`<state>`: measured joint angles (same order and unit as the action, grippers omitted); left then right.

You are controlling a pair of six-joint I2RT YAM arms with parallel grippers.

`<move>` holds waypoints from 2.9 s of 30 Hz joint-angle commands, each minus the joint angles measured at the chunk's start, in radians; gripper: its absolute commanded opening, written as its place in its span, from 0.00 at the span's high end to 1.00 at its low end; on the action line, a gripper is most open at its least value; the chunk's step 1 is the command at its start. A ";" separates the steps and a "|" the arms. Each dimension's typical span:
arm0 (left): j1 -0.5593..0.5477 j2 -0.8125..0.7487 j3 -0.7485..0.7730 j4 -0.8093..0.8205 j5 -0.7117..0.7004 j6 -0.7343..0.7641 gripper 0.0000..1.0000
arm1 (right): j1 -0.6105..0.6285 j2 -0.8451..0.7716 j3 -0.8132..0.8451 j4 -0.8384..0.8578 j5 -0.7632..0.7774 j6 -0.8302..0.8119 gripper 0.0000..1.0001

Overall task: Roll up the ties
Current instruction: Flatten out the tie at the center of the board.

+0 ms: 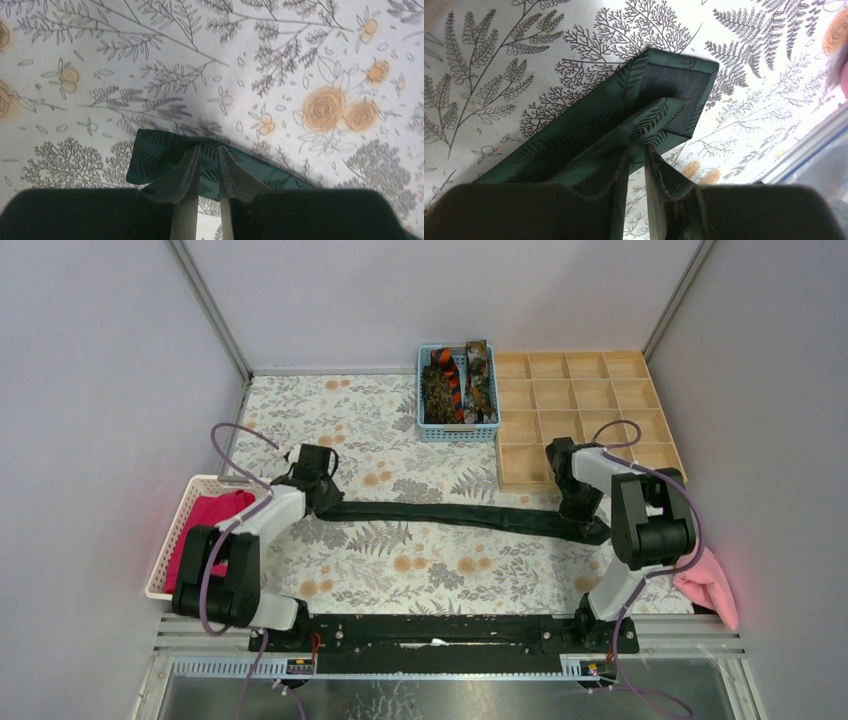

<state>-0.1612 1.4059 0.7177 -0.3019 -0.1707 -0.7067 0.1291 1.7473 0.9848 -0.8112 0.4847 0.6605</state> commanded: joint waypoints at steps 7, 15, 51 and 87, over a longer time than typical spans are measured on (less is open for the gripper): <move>-0.001 -0.206 -0.065 0.043 0.026 -0.007 0.67 | -0.006 -0.360 -0.140 0.213 -0.246 -0.137 0.69; 0.010 -0.120 0.013 -0.043 -0.043 -0.035 0.67 | 0.153 -0.457 -0.062 0.279 -0.369 -0.217 0.52; -0.075 0.052 -0.015 0.028 0.052 0.017 0.98 | 0.362 -0.129 -0.026 0.280 -0.317 -0.114 0.88; -0.356 0.233 0.008 0.152 0.141 -0.063 1.00 | 0.156 -0.043 -0.054 -0.023 -0.006 0.052 0.88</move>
<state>-0.4690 1.5814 0.7414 -0.0982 -0.0410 -0.7429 0.3302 1.6615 0.9268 -0.7567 0.4042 0.7052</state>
